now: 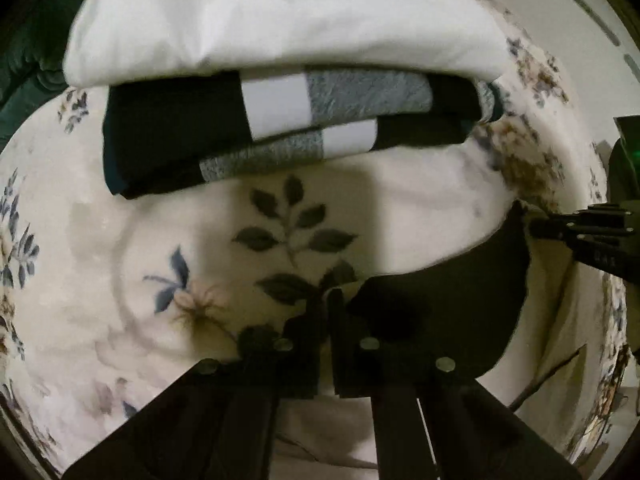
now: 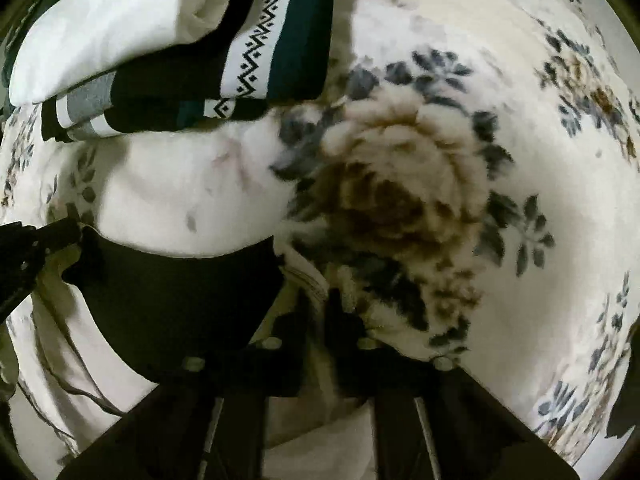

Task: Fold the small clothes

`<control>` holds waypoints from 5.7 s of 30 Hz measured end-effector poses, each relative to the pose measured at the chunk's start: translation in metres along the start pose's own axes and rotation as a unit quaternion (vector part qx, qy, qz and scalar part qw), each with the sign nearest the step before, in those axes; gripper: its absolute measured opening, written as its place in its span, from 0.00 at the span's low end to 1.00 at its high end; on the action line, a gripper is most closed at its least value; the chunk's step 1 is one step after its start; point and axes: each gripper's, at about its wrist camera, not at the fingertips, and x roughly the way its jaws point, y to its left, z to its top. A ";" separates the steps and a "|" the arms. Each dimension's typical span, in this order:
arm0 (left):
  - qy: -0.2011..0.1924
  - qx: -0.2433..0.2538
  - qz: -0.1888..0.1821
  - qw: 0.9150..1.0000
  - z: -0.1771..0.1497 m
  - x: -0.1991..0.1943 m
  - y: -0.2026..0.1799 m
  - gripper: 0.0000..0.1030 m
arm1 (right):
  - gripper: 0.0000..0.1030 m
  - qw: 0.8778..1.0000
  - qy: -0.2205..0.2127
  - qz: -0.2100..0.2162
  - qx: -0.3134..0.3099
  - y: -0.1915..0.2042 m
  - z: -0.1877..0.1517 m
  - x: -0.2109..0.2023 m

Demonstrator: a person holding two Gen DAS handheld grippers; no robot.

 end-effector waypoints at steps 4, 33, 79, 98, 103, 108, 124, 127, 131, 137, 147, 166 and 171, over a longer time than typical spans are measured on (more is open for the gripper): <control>-0.039 -0.014 -0.003 0.999 -0.012 -0.033 0.002 0.02 | 0.05 0.999 -0.031 0.009 0.007 -0.002 -0.003 -0.024; 0.024 -0.212 -0.125 0.969 -0.292 -0.107 -0.050 0.40 | 0.47 0.993 0.044 0.078 0.075 -0.010 -0.337 -0.036; -0.060 -0.403 -0.205 0.890 -0.277 -0.105 0.005 0.02 | 0.05 0.900 -0.009 0.248 0.357 -0.103 -0.333 -0.051; -0.085 -0.304 -0.135 0.939 -0.198 -0.094 0.003 0.52 | 0.53 0.921 -0.101 0.245 0.285 -0.091 -0.288 -0.074; -0.022 -0.357 -0.132 0.924 -0.200 -0.029 0.037 0.54 | 0.53 0.899 -0.089 0.276 0.329 -0.101 -0.263 -0.027; -0.032 -0.374 -0.149 0.915 -0.217 -0.037 0.041 0.53 | 0.51 0.906 -0.054 0.238 0.347 -0.115 -0.263 0.006; -0.020 -0.339 -0.269 0.901 -0.226 -0.022 0.029 0.33 | 0.67 0.858 0.040 0.406 0.311 -0.126 -0.293 0.047; -0.025 -0.313 -0.242 0.918 -0.215 -0.033 0.017 0.13 | 0.21 0.860 0.038 0.409 0.303 -0.110 -0.289 0.046; -0.036 -0.299 -0.232 0.925 -0.205 -0.055 0.013 0.13 | 0.16 0.864 0.019 0.386 0.323 -0.101 -0.290 0.033; -0.049 -0.269 -0.235 0.933 -0.178 -0.095 0.017 0.13 | 0.15 0.877 -0.014 0.369 0.307 -0.084 -0.269 -0.029; -0.121 -0.236 -0.234 0.936 -0.030 -0.174 0.060 0.13 | 0.15 0.896 -0.104 0.350 0.255 -0.059 -0.127 -0.156; -0.112 -0.196 -0.061 0.972 0.169 -0.085 0.139 0.28 | 0.21 0.964 -0.127 0.163 0.167 -0.028 0.149 -0.104; -0.171 -0.165 0.046 0.970 0.155 -0.105 0.122 0.60 | 0.83 0.986 -0.122 0.020 0.110 0.004 0.150 -0.109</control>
